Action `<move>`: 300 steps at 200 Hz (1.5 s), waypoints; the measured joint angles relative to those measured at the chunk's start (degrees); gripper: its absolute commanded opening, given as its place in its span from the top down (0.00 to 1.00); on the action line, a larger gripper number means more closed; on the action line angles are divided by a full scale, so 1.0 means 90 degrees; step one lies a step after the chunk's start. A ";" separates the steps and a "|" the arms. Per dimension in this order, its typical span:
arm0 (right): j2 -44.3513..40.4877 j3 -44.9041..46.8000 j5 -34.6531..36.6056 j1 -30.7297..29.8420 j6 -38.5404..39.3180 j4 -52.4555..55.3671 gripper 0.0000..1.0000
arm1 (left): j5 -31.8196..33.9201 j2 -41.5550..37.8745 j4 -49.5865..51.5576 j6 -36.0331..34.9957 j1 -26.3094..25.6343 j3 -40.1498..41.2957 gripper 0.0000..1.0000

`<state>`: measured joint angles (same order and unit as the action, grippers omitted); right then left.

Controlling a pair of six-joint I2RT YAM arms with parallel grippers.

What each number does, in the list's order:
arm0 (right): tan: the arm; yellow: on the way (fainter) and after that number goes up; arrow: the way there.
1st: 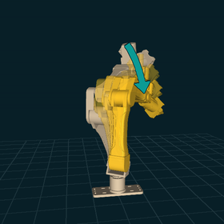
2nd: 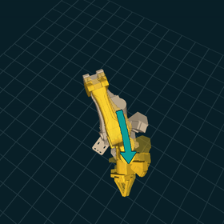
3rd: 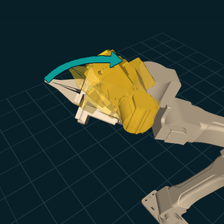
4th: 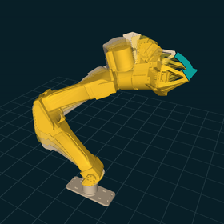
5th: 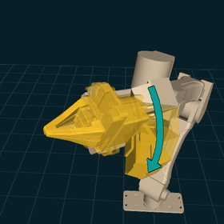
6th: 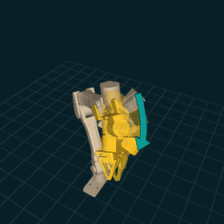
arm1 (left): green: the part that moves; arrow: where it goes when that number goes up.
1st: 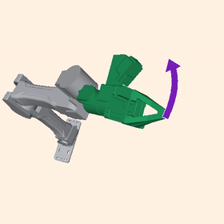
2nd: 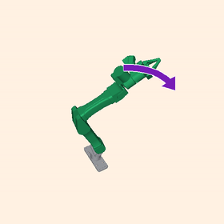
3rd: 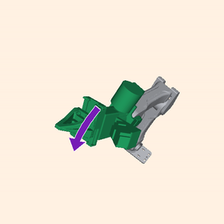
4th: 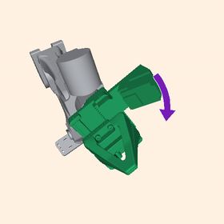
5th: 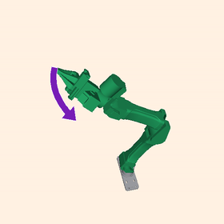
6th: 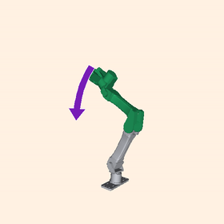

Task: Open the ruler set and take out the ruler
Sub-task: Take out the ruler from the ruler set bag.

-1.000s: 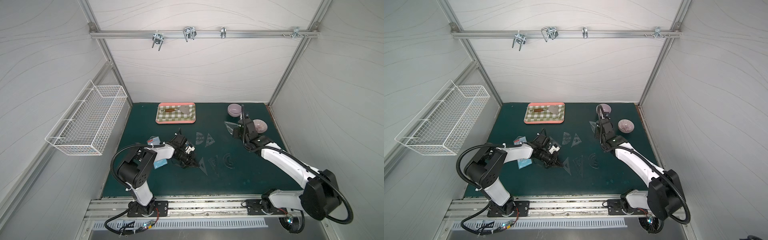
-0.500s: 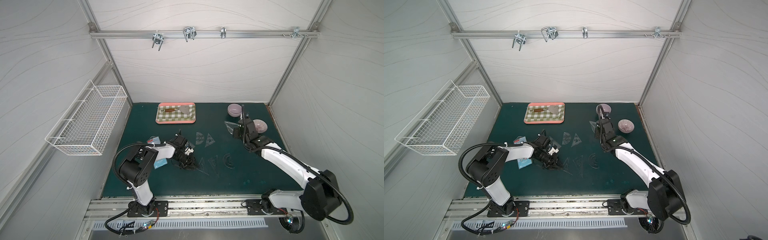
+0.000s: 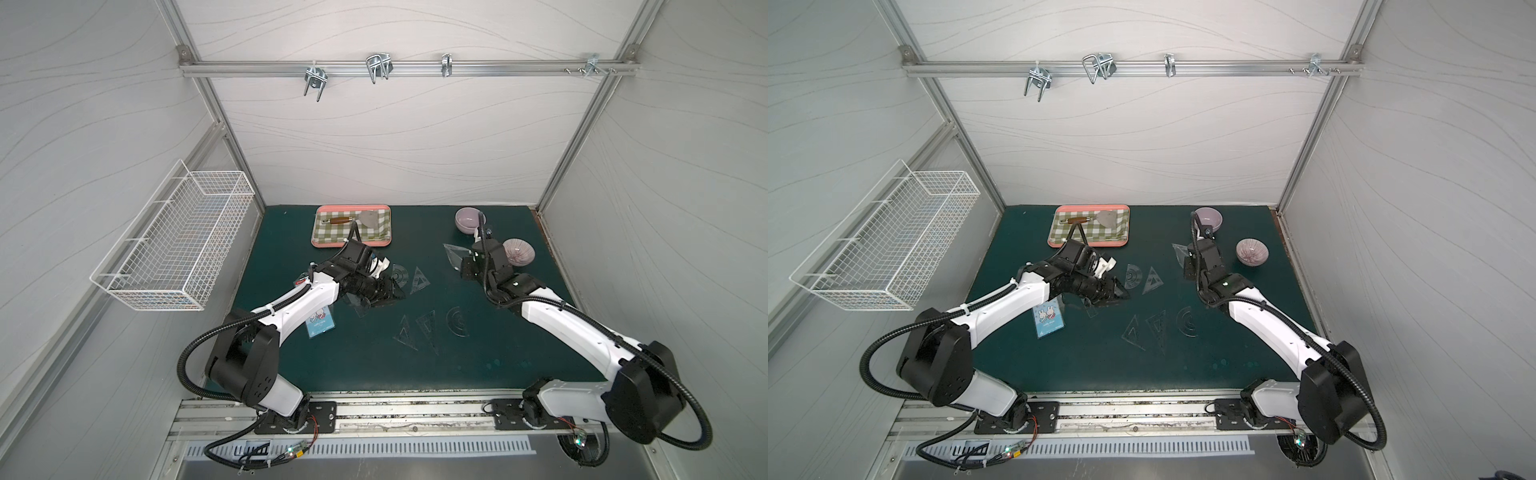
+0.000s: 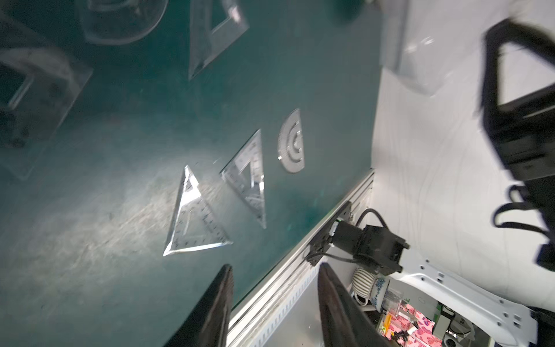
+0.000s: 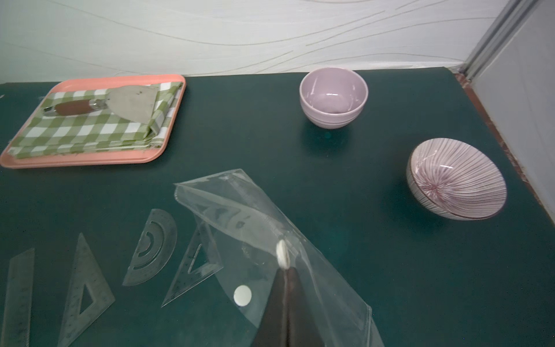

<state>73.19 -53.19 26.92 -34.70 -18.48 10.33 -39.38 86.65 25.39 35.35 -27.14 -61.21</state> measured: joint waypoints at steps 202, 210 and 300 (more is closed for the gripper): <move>0.0736 -0.0197 -0.1052 -0.0690 -0.0469 -0.0731 1.00 | -0.0187 0.1280 -0.2591 0.2511 -0.0464 -0.0945 0.80; 0.0736 -0.0209 -0.1054 -0.0692 -0.0469 -0.0753 1.00 | -0.0185 0.1302 -0.2623 0.2572 -0.0478 -0.0947 0.80; 0.0731 -0.0228 -0.1115 -0.0743 -0.0466 -0.0818 1.00 | -0.0015 0.1926 -0.2652 0.2752 -0.0546 -0.1037 0.78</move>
<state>79.77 -55.24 16.88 -41.39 -22.68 2.96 -39.51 103.98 1.52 60.12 -32.05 -70.54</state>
